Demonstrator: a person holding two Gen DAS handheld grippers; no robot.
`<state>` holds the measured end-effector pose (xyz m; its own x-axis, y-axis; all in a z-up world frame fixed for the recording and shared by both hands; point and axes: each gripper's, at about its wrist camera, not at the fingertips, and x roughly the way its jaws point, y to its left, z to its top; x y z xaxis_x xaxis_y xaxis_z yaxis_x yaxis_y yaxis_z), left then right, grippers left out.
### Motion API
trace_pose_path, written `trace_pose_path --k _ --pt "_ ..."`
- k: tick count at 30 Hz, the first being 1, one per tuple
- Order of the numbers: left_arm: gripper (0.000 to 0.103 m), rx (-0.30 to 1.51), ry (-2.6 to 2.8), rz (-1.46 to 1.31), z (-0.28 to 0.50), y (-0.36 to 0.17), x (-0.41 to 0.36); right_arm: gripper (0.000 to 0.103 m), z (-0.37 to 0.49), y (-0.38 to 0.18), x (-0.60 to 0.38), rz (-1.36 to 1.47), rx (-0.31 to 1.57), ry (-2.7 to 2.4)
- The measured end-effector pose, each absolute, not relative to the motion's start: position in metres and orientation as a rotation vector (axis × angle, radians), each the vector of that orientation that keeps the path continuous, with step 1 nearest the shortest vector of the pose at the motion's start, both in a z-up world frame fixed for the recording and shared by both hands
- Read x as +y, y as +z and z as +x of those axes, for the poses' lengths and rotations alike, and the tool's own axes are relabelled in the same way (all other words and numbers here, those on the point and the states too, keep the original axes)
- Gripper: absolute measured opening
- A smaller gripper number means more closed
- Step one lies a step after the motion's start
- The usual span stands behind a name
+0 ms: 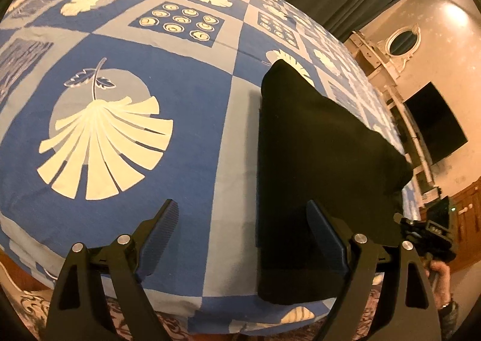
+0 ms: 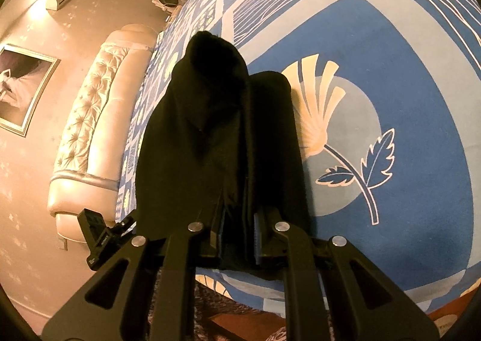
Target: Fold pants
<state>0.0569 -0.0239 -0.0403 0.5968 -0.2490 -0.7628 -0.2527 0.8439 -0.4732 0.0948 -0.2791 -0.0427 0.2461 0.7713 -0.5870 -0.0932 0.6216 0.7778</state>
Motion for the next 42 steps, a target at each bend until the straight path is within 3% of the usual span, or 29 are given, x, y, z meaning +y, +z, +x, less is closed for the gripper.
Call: trace_pose_path --k 3,5,6,7,19,33,35,36,37,40,42 --pt "0.085 0.953 -0.019 -0.646 0.056 -0.043 -0.018 0.022 0.091 -0.037 -0.288 0.726 1.171 0.661" --pt "0.085 0.958 -0.018 -0.687 0.055 -0.045 -0.012 0.044 0.089 -0.031 -0.3 0.723 1.148 0.639" --pt "0.085 0.958 -0.023 -0.706 0.054 -0.045 -0.01 0.067 0.087 -0.03 -0.305 0.716 1.14 0.624" --pt "0.085 0.957 -0.045 -0.735 0.054 -0.047 -0.008 0.073 0.085 -0.03 -0.309 0.716 1.132 0.62" --pt "0.085 0.985 -0.259 -0.934 0.053 -0.067 -0.022 0.084 0.07 -0.069 -0.299 0.849 1.228 0.769" --pt "0.085 0.984 -0.403 -1.123 0.056 -0.087 -0.036 0.09 0.071 -0.072 -0.282 0.862 1.23 0.821" --pt "0.085 0.967 -0.397 -1.153 0.054 -0.091 -0.035 0.082 0.072 -0.07 -0.279 0.816 1.243 0.811" --pt "0.085 0.965 -0.396 -1.157 0.053 -0.091 -0.035 0.066 0.073 -0.07 -0.28 0.785 1.256 0.793" --pt "0.085 0.963 -0.394 -1.151 0.052 -0.093 -0.035 0.059 0.074 -0.071 -0.28 0.759 1.268 0.773" --pt "0.08 0.979 -0.386 -1.085 0.05 -0.089 -0.041 0.048 0.074 -0.074 -0.283 0.776 1.282 0.77" --pt "0.06 1.013 -0.367 -1.024 0.052 -0.087 -0.043 0.045 0.074 -0.075 -0.283 0.778 1.282 0.768"
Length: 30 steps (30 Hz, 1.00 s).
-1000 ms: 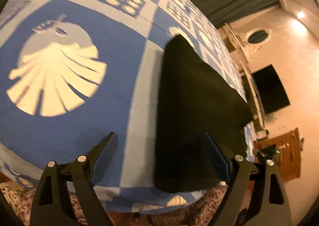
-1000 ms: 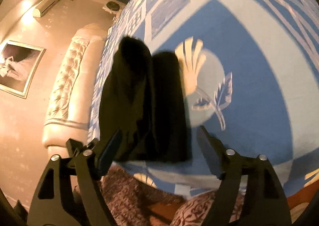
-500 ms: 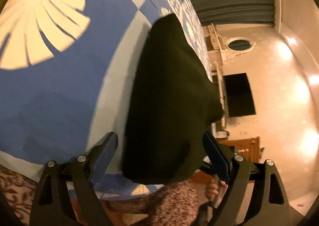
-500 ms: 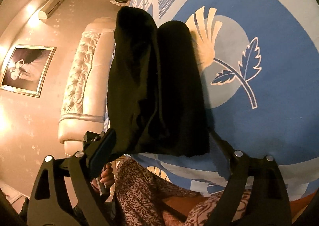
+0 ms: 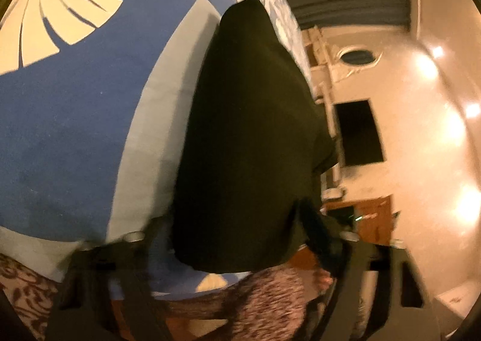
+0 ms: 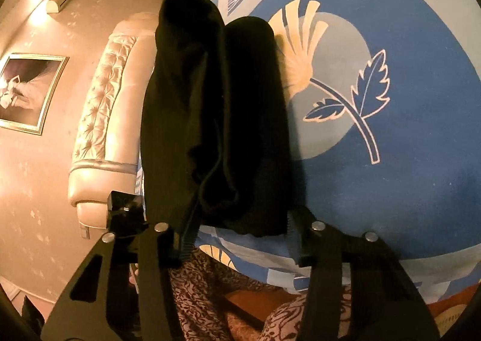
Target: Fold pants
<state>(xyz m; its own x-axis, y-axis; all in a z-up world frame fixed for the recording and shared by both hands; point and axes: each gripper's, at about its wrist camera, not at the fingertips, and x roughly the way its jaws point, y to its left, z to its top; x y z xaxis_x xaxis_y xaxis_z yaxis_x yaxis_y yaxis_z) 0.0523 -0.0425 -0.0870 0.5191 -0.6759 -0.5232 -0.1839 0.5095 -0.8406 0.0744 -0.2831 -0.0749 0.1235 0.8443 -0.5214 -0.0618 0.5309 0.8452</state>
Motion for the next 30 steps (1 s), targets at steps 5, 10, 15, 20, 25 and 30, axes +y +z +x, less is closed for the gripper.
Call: trace_pose_path --k 5,10,15,20,25,30 --pt "0.053 1.035 -0.346 -0.999 0.054 -0.088 -0.042 0.043 0.074 -0.076 -0.283 0.781 1.283 0.778" --pt "0.052 1.036 -0.343 -0.987 0.056 -0.086 -0.043 0.043 0.072 -0.078 -0.286 0.783 1.279 0.783" --pt "0.052 1.035 -0.34 -0.983 0.056 -0.084 -0.043 0.042 0.072 -0.078 -0.284 0.782 1.276 0.788" --pt "0.052 1.035 -0.34 -0.981 0.056 -0.084 -0.043 0.04 0.072 -0.078 -0.284 0.785 1.276 0.79" --pt "0.069 1.016 -0.382 -1.006 0.058 -0.082 -0.042 0.046 0.071 -0.079 -0.287 0.808 1.257 0.809" --pt "0.086 1.007 -0.397 -1.023 0.056 -0.071 -0.041 0.078 0.068 -0.065 -0.288 0.749 1.217 0.854"
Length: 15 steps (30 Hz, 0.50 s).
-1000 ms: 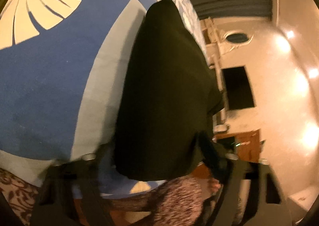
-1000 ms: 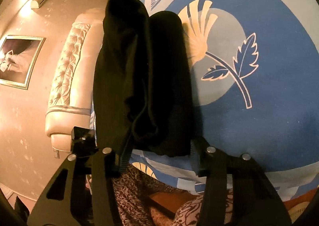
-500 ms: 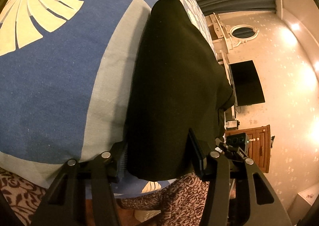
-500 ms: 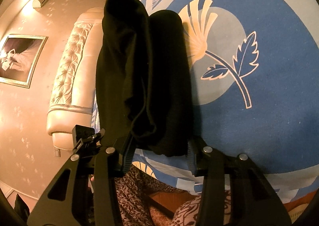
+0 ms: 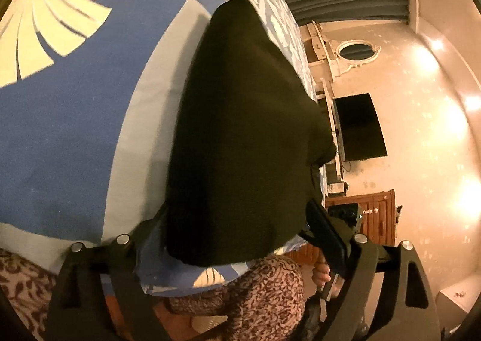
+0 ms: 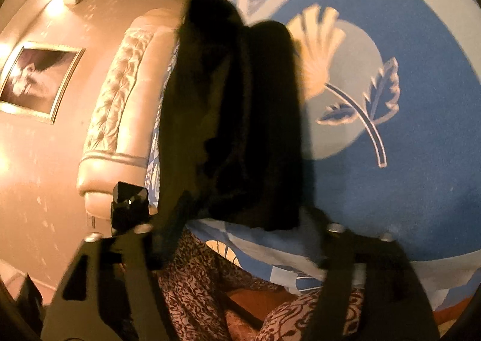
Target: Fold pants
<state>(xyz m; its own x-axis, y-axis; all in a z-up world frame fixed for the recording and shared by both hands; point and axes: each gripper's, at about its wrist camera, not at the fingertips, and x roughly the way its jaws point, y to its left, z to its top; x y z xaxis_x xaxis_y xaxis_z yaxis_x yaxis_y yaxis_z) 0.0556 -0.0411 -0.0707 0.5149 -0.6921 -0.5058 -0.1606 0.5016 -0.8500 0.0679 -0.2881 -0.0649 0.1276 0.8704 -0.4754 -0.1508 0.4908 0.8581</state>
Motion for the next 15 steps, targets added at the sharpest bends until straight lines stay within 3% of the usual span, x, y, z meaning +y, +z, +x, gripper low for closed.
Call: trace_pose_path --k 4,15 --pt "0.086 0.977 -0.437 -1.002 0.051 -0.058 -0.023 0.09 0.072 -0.043 -0.293 0.646 1.158 0.834" --pt "0.086 0.884 -0.456 -0.893 0.106 -0.063 0.019 0.091 0.131 -0.059 -0.294 0.761 1.127 0.873"
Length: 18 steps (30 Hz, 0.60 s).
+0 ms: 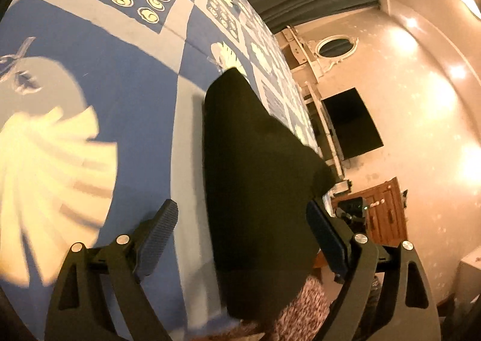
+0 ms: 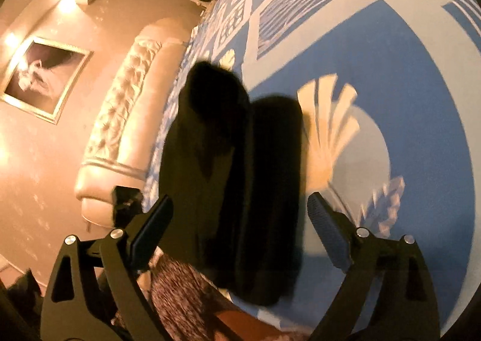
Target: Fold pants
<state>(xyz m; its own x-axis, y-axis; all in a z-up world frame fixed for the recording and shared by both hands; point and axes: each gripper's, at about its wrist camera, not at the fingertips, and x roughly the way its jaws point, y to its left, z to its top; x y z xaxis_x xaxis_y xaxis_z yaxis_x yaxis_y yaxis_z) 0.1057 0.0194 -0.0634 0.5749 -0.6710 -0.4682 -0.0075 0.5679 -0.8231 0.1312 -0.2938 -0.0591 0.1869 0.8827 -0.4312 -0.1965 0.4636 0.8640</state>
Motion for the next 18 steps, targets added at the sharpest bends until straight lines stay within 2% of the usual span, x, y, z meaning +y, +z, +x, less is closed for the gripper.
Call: trace_pose_path --k 10,18 --pt "0.086 0.908 -0.528 -0.899 0.182 -0.072 0.005 0.092 0.2 -0.067 -0.282 0.862 1.113 0.878" --pt "0.086 0.917 -0.527 -0.949 0.206 -0.076 0.005 0.093 0.218 -0.069 -0.273 0.881 1.104 0.892"
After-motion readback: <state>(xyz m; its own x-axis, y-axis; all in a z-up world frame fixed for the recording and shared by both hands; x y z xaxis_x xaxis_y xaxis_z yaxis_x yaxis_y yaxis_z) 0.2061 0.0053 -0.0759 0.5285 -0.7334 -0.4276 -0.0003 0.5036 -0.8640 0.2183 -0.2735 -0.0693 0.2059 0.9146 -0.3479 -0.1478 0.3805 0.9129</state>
